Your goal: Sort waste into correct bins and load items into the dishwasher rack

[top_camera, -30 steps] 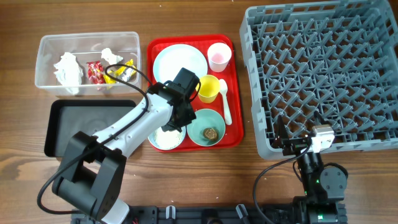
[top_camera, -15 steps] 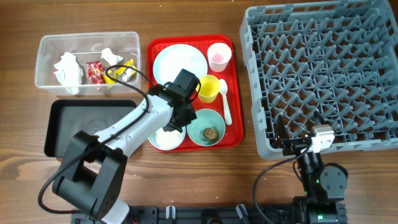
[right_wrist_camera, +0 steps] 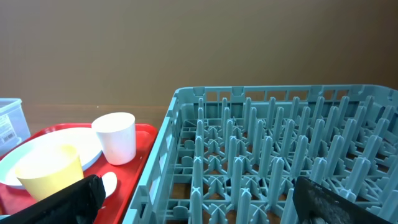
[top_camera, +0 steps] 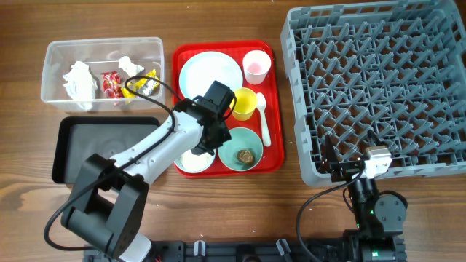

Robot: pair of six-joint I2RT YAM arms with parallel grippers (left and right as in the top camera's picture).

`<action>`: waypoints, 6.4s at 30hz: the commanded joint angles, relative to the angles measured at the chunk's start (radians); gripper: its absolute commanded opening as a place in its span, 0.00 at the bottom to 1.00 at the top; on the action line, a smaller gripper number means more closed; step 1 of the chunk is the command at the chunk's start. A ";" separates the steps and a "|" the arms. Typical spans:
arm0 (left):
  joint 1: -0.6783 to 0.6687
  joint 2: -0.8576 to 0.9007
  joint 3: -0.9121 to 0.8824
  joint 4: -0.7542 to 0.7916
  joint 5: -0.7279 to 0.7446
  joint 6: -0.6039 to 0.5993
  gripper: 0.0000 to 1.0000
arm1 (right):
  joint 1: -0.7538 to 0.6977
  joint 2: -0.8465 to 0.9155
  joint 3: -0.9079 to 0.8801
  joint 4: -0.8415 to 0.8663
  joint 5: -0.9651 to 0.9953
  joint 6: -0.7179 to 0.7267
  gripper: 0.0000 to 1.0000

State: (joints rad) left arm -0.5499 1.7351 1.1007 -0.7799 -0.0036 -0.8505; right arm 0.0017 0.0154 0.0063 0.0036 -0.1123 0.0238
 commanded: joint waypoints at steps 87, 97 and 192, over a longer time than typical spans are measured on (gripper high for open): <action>1.373 -0.325 -0.233 0.024 1.056 1.106 0.04 | -0.002 -0.006 -0.001 0.005 -0.016 -0.009 1.00; 1.421 -0.325 -0.233 0.024 1.122 1.153 0.04 | -0.002 -0.006 -0.001 0.005 -0.016 -0.009 1.00; 0.463 -0.158 -0.277 0.223 -0.219 0.454 0.04 | -0.002 -0.006 -0.001 0.005 -0.016 -0.009 1.00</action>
State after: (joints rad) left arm -0.0902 1.5803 0.8295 -0.5556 -0.2031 -0.3878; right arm 0.0017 0.0154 0.0063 0.0040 -0.1123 0.0238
